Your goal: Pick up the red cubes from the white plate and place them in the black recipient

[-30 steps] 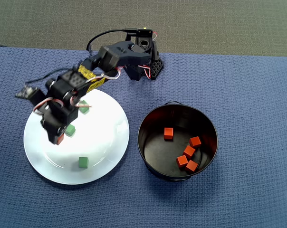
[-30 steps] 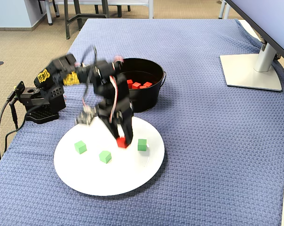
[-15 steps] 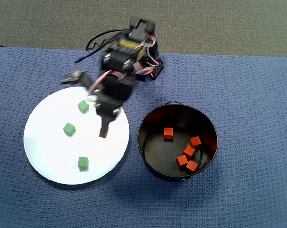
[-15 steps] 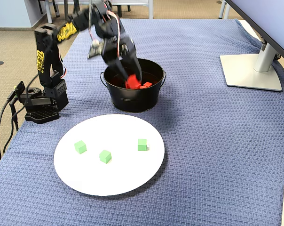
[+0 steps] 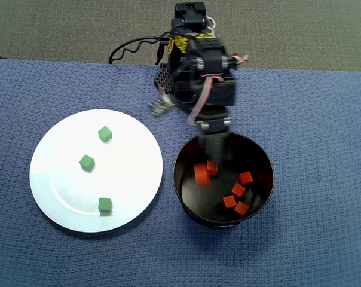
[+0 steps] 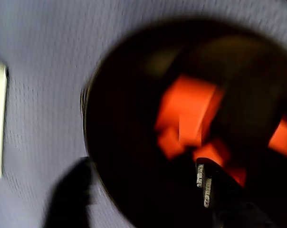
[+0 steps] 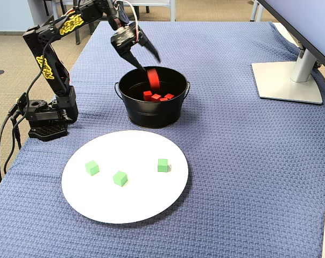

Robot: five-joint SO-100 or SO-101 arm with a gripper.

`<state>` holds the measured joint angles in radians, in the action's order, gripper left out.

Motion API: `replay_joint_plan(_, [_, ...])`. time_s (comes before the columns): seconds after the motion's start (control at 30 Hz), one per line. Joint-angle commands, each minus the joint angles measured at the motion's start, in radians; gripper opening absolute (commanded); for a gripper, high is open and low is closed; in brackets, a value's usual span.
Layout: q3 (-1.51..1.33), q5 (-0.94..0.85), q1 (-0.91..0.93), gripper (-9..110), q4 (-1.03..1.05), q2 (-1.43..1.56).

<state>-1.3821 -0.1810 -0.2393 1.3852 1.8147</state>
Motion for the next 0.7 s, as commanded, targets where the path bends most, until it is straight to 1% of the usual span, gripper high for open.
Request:
replay_joint_plan(0.0, [0.037, -0.015, -0.014, 33, -0.011, 0.028])
replay_joint_plan(0.17, [0.021, -0.035, 0.129, 24, -0.002, 0.120])
replay_joint_plan(0.33, [-0.115, -0.086, 0.311, 17, -0.031, 0.249])
replay_joint_plan(0.47, [-0.304, -0.118, 0.445, 10, -0.144, 0.342])
replay_joint_plan(0.57, [-0.482, -0.146, 0.518, 8, -0.242, 0.425])
replay_joint_plan(0.67, [-0.676, -0.160, 0.554, 7, -0.324, 0.528])
